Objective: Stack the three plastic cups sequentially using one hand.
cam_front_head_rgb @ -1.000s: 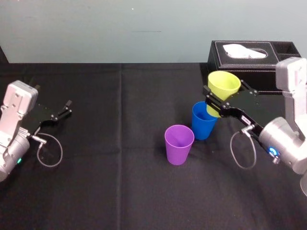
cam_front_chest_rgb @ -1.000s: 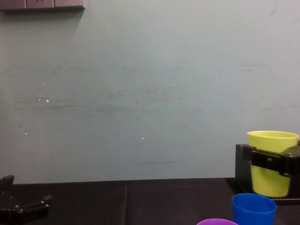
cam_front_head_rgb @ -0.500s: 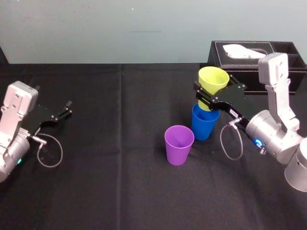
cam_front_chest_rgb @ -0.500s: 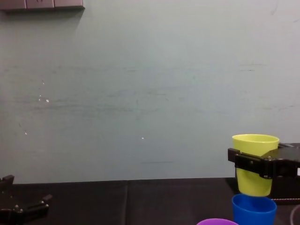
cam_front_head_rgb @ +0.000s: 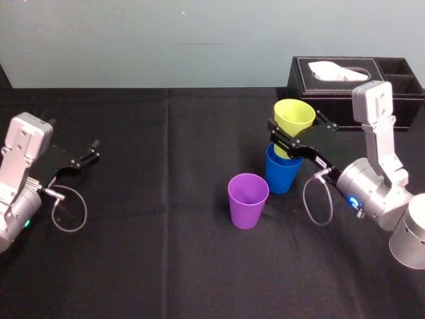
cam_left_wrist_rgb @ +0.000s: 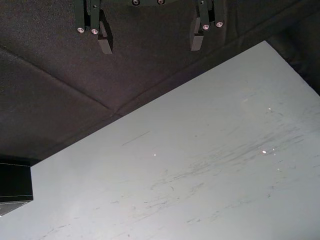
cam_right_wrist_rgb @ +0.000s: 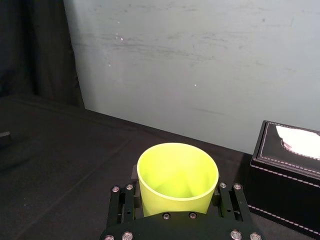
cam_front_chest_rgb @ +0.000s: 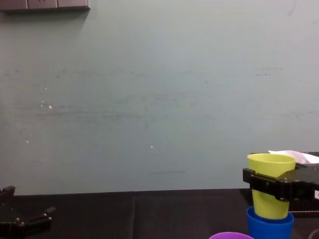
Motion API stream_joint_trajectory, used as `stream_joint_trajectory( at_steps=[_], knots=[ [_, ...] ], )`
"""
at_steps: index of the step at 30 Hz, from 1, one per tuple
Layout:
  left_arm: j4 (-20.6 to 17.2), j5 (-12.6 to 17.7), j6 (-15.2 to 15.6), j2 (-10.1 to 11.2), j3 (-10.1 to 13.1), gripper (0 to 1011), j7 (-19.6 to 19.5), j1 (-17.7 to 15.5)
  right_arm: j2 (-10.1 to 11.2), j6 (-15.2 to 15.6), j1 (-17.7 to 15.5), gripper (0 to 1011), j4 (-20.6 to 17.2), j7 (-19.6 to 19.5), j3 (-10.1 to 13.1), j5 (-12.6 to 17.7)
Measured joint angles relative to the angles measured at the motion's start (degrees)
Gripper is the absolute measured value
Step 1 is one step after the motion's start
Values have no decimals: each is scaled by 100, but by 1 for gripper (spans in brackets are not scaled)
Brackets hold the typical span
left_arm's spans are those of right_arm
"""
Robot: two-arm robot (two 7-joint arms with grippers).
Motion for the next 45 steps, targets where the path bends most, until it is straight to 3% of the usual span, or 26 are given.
stream_joint_trajectory(
  at_steps=[19, 43, 45],
  knots=[
    [0, 0, 0, 0, 0, 1011, 0, 0, -58, -108, -25, 750, 248, 35, -67, -69],
    [0, 0, 0, 0, 0, 1011, 0, 0, -83, -150, -54, 751, 292, -36, -66, -183],
    [0, 0, 0, 0, 0, 1011, 0, 0, -82, -150, -53, 785, 291, -36, -66, -179]
  ],
)
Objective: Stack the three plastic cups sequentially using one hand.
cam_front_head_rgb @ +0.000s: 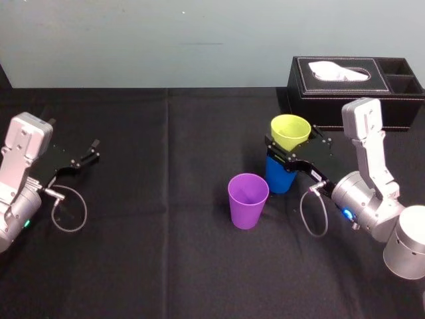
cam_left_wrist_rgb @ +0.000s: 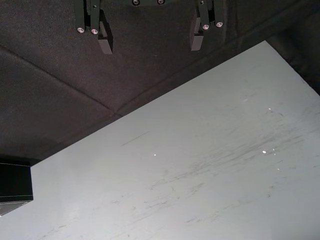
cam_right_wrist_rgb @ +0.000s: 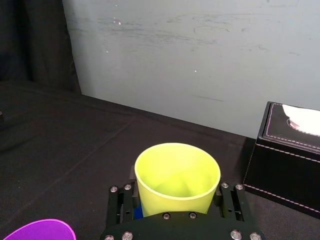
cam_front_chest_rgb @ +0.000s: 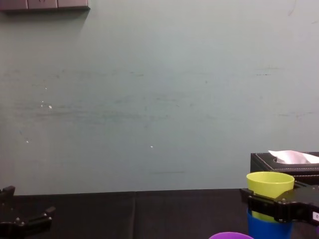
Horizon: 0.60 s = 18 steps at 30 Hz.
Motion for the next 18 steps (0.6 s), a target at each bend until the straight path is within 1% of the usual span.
stream_joint_trajectory(
  at_steps=[1, 2, 3, 5, 6, 10, 18],
  knots=[
    [0, 0, 0, 0, 0, 1011, 0, 0, 0, 0, 0, 798, 0, 0, 0, 1],
    [0, 0, 0, 0, 0, 1011, 0, 0, 1, 0, 1, 843, -1, 1, 0, 3],
    [0, 0, 0, 0, 0, 1011, 0, 0, 1, 1, 1, 843, -1, 1, 0, 3],
    [0, 0, 0, 0, 0, 1011, 0, 0, 2, 1, 2, 895, -2, 1, 0, 5],
    [0, 0, 0, 0, 0, 1011, 0, 0, 2, 1, 2, 942, -2, 1, 0, 6],
    [0, 0, 0, 0, 0, 1011, 0, 0, 3, 2, 3, 1004, -4, 2, 0, 7],
    [0, 0, 0, 0, 0, 1011, 0, -1, 5, 5, 3, 1004, -6, 2, 0, 11]
  ],
)
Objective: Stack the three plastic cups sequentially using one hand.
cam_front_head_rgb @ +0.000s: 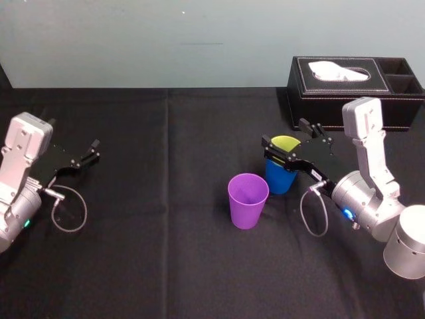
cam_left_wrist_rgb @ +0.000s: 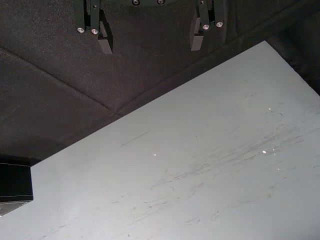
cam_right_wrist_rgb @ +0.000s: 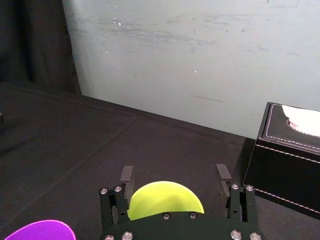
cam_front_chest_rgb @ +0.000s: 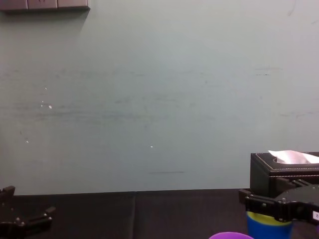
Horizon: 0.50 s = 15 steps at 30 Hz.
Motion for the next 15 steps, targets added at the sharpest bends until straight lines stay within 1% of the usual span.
stream_joint_trajectory(
  at_steps=[7, 9, 13, 15],
  knots=[
    [0, 0, 0, 0, 0, 1011, 0, 0, 3, -18, -6, 1004, -14, 17, 6, 2],
    [0, 0, 0, 0, 0, 1011, 0, 0, 24, -77, -35, 1004, -88, 52, 33, 13],
    [0, 0, 0, 0, 0, 1012, 0, 0, 58, -97, -92, 1004, -213, 80, 70, 44],
    [0, 0, 0, 0, 0, 1011, 0, 0, 95, -88, -158, 1004, -355, 113, 113, 94]
  ],
)
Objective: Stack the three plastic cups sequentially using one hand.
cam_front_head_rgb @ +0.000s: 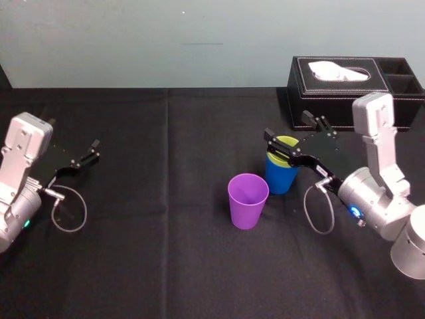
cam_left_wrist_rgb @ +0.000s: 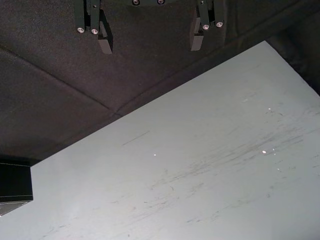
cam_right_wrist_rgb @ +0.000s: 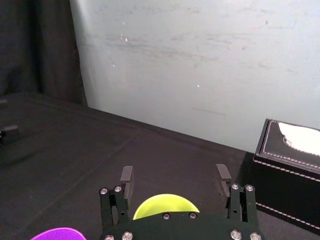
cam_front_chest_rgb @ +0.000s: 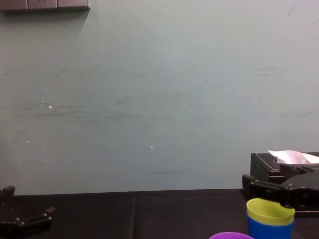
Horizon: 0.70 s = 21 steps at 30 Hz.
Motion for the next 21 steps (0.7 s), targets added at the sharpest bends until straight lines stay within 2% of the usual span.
stream_joint_trajectory(
  at_steps=[3, 5, 10, 11, 15, 18, 21],
  knots=[
    [0, 0, 0, 0, 0, 1011, 0, 0, 119, 49, -185, 1004, -299, 79, 89, 124],
    [0, 0, 0, 0, 0, 1011, 0, 0, 146, 58, -225, 1004, -347, 94, 101, 143],
    [0, 0, 0, 0, 0, 1011, 0, 0, 482, 104, -711, 1004, -886, 282, 257, 370],
    [0, 0, 0, 0, 0, 1011, 0, 0, 482, 104, -711, 1004, -886, 282, 257, 370],
    [0, 0, 0, 0, 0, 1012, 0, 0, 788, 76, -1175, 1004, -1262, 476, 395, 603],
    [0, 0, 0, 0, 0, 1011, 0, 0, 921, 61, -1388, 1004, -1400, 526, 451, 677],
    [0, 0, 0, 0, 0, 1011, 0, 0, 1123, 31, -1785, 1004, -1583, 587, 548, 804]
  ],
)
